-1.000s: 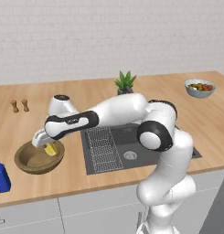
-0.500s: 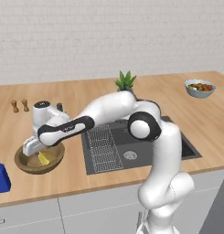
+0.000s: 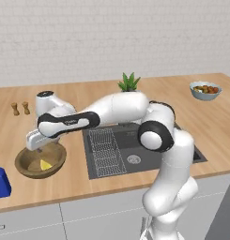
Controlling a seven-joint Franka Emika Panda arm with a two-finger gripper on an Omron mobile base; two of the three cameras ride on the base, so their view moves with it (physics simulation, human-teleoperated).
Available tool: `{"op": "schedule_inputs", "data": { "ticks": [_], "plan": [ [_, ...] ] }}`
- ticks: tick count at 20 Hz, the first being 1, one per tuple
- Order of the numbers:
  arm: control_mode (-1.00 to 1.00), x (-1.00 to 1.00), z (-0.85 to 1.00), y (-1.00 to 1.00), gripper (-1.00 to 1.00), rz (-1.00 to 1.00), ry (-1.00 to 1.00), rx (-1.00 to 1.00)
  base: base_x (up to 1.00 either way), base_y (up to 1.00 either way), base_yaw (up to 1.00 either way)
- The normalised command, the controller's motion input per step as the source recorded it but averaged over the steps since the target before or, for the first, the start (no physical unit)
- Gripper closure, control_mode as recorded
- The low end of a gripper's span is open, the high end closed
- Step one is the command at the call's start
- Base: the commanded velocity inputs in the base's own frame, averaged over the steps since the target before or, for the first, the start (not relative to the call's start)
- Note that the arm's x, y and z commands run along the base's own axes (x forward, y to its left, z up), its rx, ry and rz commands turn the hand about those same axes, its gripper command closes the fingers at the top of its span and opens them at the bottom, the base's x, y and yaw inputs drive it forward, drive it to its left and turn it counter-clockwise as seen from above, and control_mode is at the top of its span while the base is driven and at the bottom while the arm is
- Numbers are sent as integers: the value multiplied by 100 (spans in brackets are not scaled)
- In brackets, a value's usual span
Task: Pick the lemon wedge from the sink and place it in the bowl. Then pick the bowl and place it in the microwave. Then close the microwave door and press the start button.
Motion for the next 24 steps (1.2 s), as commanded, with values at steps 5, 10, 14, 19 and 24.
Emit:
{"op": "schedule_inputs", "data": {
  "ticks": [5, 10, 14, 19, 24],
  "plan": [
    [-100, -16, -29, -95, -100, -21, 19, 23, 0, 0, 0],
    [-100, 7, -26, -34, -100, -25, 11, 14, 0, 0, 0],
    [-100, 66, -17, 28, -100, -18, 6, 0, 0, 0, 0],
    [-100, 57, -15, 48, -100, -11, 6, 0, 0, 0, 0],
    [-100, 37, -48, 30, -100, -3, 17, 0, 0, 0, 0]
  ]
}}
